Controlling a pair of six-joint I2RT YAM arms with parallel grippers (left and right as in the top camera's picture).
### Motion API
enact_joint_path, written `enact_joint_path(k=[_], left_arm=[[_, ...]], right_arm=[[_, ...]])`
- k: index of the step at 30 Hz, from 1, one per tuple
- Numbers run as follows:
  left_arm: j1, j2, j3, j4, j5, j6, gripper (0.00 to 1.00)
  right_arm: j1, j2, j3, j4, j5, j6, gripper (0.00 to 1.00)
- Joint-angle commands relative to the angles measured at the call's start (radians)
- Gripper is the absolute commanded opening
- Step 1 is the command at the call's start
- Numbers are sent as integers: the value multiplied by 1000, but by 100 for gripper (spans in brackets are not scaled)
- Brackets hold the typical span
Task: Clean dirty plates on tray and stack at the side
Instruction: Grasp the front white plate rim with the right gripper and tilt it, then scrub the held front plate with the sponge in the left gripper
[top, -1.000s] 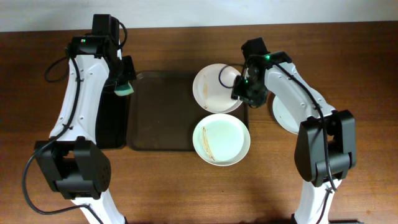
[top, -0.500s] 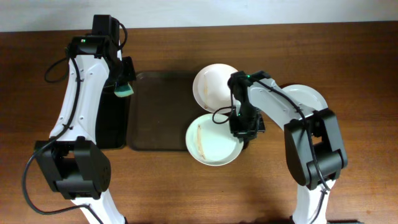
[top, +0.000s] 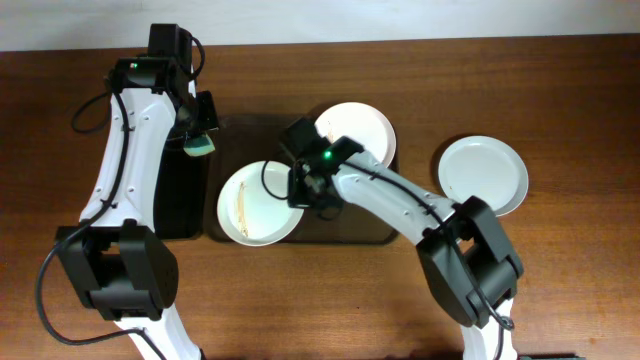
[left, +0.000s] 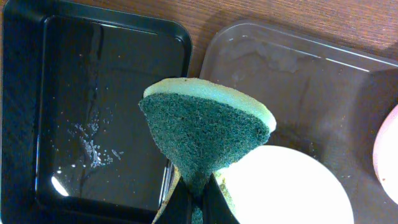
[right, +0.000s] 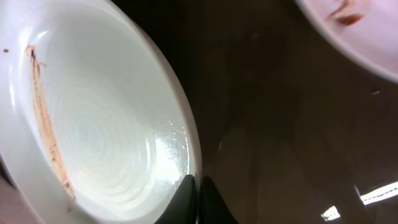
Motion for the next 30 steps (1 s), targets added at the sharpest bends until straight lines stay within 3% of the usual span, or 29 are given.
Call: enact_joint_path(k=[1, 2, 4, 10, 11, 13, 19, 21, 22, 27, 28, 30], left_arm=[[-1, 11, -2, -5, 8, -13, 1], [-1, 11, -2, -5, 8, -13, 0], [-1, 11, -2, -5, 8, -13, 1], [-1, 11, -2, -11, 8, -13, 1], [-1, 11, -2, -12, 8, -13, 1], [-1, 11, -2, -12, 8, -13, 1], [-1, 11, -2, -14, 8, -13, 0], [-1, 11, -2, -24, 8, -13, 0], [-1, 11, -2, -24, 8, -13, 0], [-1, 11, -2, -65, 11, -12, 1], [-1, 11, -2, -68, 72, 30, 0], [-1, 11, -2, -72, 114, 48, 1]], right_arm=[[55, -2, 11, -8, 92, 40, 22], [53, -2, 11, -6, 102, 20, 56], [36, 1, 11, 26, 102, 20, 61], [11, 79, 11, 87, 14, 21, 43], [11, 80, 11, 84, 14, 21, 37], [9, 81, 11, 88, 15, 21, 4], [-20, 81, 11, 133, 71, 105, 4], [-20, 81, 11, 131, 71, 105, 27], [-20, 81, 11, 129, 71, 104, 33], [-26, 107, -11, 170, 42, 104, 18], [-27, 118, -11, 175, 35, 105, 6], [-42, 131, -11, 175, -6, 105, 4]])
